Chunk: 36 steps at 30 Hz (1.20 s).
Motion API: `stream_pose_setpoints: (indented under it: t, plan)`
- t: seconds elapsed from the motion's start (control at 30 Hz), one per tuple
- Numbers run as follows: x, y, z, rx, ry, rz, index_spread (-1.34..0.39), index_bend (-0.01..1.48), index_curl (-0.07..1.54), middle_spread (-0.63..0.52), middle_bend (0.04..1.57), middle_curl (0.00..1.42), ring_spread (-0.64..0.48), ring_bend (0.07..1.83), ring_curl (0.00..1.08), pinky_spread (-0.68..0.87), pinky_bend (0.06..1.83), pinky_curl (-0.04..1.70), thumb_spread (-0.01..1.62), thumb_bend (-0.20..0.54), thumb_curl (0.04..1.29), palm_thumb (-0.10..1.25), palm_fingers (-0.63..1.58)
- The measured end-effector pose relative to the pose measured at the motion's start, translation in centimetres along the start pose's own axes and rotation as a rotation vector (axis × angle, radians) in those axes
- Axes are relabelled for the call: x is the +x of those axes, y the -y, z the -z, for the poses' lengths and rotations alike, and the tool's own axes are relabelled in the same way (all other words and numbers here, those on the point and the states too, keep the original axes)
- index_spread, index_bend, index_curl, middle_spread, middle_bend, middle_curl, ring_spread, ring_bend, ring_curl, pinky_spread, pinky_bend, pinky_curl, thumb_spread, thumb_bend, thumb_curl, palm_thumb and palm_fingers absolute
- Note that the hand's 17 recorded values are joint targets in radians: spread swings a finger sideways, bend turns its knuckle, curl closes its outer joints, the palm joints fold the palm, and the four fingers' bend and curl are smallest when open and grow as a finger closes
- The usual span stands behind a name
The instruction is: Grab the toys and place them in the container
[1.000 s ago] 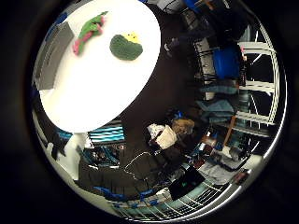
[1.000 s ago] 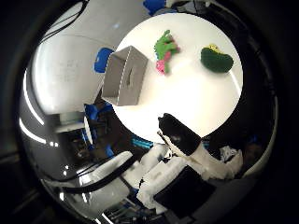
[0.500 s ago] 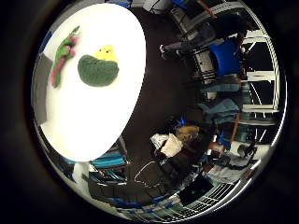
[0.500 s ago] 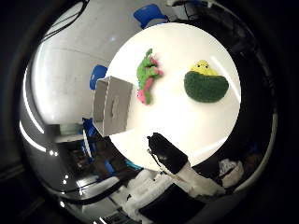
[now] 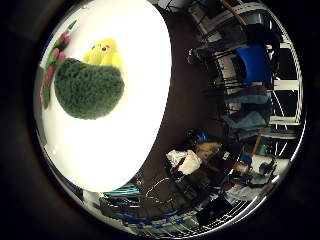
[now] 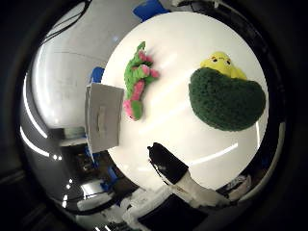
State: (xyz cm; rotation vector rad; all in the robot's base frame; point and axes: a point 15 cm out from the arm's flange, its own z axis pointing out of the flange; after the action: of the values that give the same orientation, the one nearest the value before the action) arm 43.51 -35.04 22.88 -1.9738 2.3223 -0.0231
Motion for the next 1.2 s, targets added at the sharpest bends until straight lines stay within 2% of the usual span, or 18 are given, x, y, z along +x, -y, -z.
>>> stream_pose_setpoints:
  t: [0.27,0.4,0.5,0.57,0.6,0.67,0.7,0.73,0.77,0.8,0.9,1.03,1.2]
  plan:
    - [-1.0,0.2,-5.0,-0.03,0.013,0.005,-0.37,0.15,0.25,0.12,0.22,0.33,0.22,0.35,0.26,0.43,0.48,0.29,1.11,-0.02,0.29,0.51,0.12]
    - [-1.6,0.0,-6.2,-0.048,0.014,0.012,-0.37,0.14,0.25,0.07,0.24,0.34,0.2,0.44,0.27,0.42,0.45,0.28,1.11,-0.02,0.3,0.53,0.22]
    - [-1.6,-0.1,-6.2,-0.054,0.01,0.019,-0.37,0.15,0.24,-0.01,0.31,0.36,0.11,0.54,0.28,0.39,0.44,0.27,1.11,-0.016,0.3,0.56,0.38]
    - [-1.8,-0.1,-6.2,-0.057,0.011,0.022,-0.37,0.16,0.24,-0.09,0.39,0.38,0.01,0.64,0.31,0.27,0.46,0.26,1.11,-0.017,0.31,0.58,0.53]
    - [-1.9,-0.1,-6.0,-0.057,0.011,0.023,-0.36,0.14,0.23,-0.14,0.48,0.41,-0.06,0.74,0.33,0.17,0.49,0.25,1.11,-0.014,0.31,0.59,0.72]
    - [-1.9,-0.1,-5.7,-0.055,0.01,0.025,-0.36,0.15,0.22,-0.22,0.62,0.47,-0.21,0.88,0.38,-0.18,0.7,0.29,1.11,-0.015,0.31,0.62,1.05]
    - [-1.9,-0.2,-5.5,-0.056,0.01,0.025,-0.36,0.2,0.25,-0.25,0.7,0.52,-0.24,0.95,0.43,-0.34,0.8,0.33,1.11,-0.015,0.32,0.64,1.21]
    - [-2.0,-0.3,-5.4,-0.059,0.012,0.025,-0.37,0.27,0.28,-0.25,0.77,0.54,-0.25,0.97,0.44,-0.37,0.84,0.35,1.11,-0.014,0.32,0.65,1.31]
    - [-2.1,-0.5,-5.3,-0.064,0.015,0.025,-0.37,0.33,0.32,-0.25,0.82,0.57,-0.26,1.0,0.46,-0.4,0.89,0.38,1.11,-0.014,0.32,0.66,1.32]
    - [-2.2,-0.7,-5.2,-0.07,0.019,0.025,-0.36,0.46,0.38,-0.25,0.88,0.6,-0.26,1.05,0.48,-0.4,0.97,0.42,1.11,-0.011,0.32,0.68,1.36]
    - [-2.7,-1.4,-4.9,-0.097,0.035,0.026,-0.33,0.77,0.54,-0.23,1.06,0.69,-0.26,1.2,0.56,-0.35,1.17,0.52,1.12,-0.005,0.34,0.74,1.29]
    - [-3.1,-1.9,-2.7,-0.091,0.034,0.029,-0.28,1.03,0.68,-0.21,1.2,0.77,-0.25,1.31,0.63,-0.27,1.31,0.63,1.14,0.013,0.38,0.87,1.17]
    - [-4.4,-3.6,0.4,-0.119,0.054,0.033,-0.23,1.14,0.74,-0.18,1.27,0.8,-0.23,1.36,0.69,-0.22,1.35,0.73,1.17,-0.005,0.42,0.97,1.1]
